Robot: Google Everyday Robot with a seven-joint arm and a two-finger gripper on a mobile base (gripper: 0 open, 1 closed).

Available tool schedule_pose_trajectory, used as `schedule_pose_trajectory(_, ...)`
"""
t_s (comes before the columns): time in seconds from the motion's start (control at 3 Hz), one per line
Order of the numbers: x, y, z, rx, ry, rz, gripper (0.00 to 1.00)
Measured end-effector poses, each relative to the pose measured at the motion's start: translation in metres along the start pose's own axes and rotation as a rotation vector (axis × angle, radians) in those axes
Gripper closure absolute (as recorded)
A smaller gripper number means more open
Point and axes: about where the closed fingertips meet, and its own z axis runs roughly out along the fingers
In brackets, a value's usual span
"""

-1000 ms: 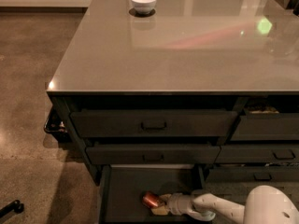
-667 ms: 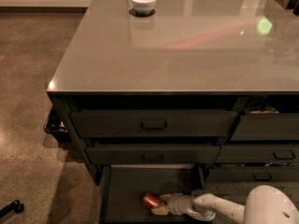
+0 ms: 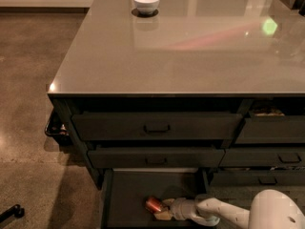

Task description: Place coke can into bottom drawer

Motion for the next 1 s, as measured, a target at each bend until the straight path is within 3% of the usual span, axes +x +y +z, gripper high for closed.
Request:
schedule_pose_trajectory(0.67,0.0,0.0001,0.0001,0.0,0.0,0.0,0.0)
schedule_pose_trajectory(1.0,0.0,0.0001,0.0001,0.0,0.0,0.0,0.0)
